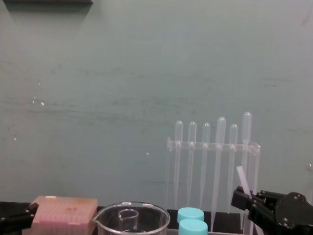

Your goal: Pick up the stirring rod with one hand, then place it down.

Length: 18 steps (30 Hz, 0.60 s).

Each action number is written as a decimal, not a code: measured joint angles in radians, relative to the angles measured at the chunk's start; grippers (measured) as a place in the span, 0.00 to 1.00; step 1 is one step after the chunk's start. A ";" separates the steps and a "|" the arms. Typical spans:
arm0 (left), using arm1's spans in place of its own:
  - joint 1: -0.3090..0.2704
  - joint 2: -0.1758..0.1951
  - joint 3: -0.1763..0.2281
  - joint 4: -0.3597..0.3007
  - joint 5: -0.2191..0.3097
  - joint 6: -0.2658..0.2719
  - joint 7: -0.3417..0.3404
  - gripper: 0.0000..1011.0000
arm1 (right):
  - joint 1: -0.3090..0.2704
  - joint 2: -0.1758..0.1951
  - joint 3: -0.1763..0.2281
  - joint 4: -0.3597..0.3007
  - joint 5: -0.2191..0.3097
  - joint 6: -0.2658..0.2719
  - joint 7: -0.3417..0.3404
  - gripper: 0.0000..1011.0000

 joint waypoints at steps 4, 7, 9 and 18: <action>0.000 0.000 0.000 0.000 0.000 0.000 0.000 0.99 | 0.000 0.000 0.000 0.000 0.000 -0.001 0.000 0.12; 0.000 0.000 0.000 0.000 0.000 0.000 0.000 0.99 | -0.001 0.000 0.001 0.000 0.000 -0.001 0.001 0.20; 0.000 0.000 0.000 0.000 0.000 0.000 0.000 0.99 | -0.001 0.000 0.001 0.000 0.001 -0.002 0.001 0.27; 0.000 0.000 0.000 0.000 0.000 0.000 0.000 0.99 | -0.001 0.000 0.001 -0.001 0.002 -0.002 0.002 0.54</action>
